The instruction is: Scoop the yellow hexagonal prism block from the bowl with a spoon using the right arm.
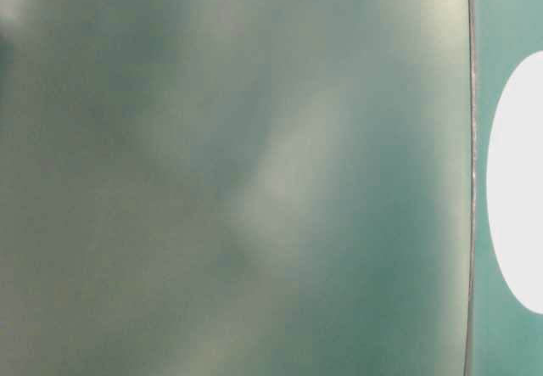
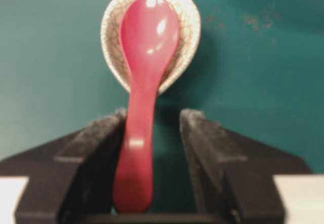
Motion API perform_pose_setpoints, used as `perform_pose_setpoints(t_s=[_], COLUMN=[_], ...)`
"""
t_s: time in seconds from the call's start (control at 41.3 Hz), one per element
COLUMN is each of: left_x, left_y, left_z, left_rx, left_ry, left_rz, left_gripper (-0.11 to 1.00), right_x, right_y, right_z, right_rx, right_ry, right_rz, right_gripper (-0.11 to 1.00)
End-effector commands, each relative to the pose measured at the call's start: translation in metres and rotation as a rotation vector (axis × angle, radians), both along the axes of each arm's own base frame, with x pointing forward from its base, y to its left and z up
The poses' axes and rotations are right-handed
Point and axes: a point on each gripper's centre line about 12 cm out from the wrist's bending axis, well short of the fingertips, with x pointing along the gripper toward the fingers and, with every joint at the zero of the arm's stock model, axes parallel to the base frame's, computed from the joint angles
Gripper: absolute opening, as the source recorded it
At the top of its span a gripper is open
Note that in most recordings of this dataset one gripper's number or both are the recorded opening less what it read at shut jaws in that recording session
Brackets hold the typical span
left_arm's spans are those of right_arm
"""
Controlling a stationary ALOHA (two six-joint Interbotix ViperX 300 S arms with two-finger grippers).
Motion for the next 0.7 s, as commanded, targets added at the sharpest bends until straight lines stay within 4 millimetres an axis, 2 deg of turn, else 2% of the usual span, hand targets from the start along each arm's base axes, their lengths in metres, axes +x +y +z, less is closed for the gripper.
perform_pose_setpoints(t_s=[0.0,0.388,0.509,0.678], left_x=[0.0031,0.0031,0.0031,0.0031], left_y=[0.0003,0.0003,0.0003,0.0003], left_z=[0.0101,0.0103,0.0103,0.0101], left_rx=[0.0,0.0,0.0,0.0], left_ry=[-0.023,-0.025,-0.025,-0.023], left_rz=[0.001,0.001,0.001,0.001], left_gripper=[0.0,0.0,0.0,0.0], right_x=[0.0041,0.0053,0.0045,0.0044], right_y=[0.0022,0.0031,0.0025,0.0025], right_z=[0.0029,0.0011,0.0009,0.0007], right_rx=[0.008,0.004,0.002,0.001], right_ry=[-0.024,-0.019,-0.018,-0.016], right_rz=[-0.002,-0.001,-0.002,-0.001], right_gripper=[0.52,0.5,0.44,0.3])
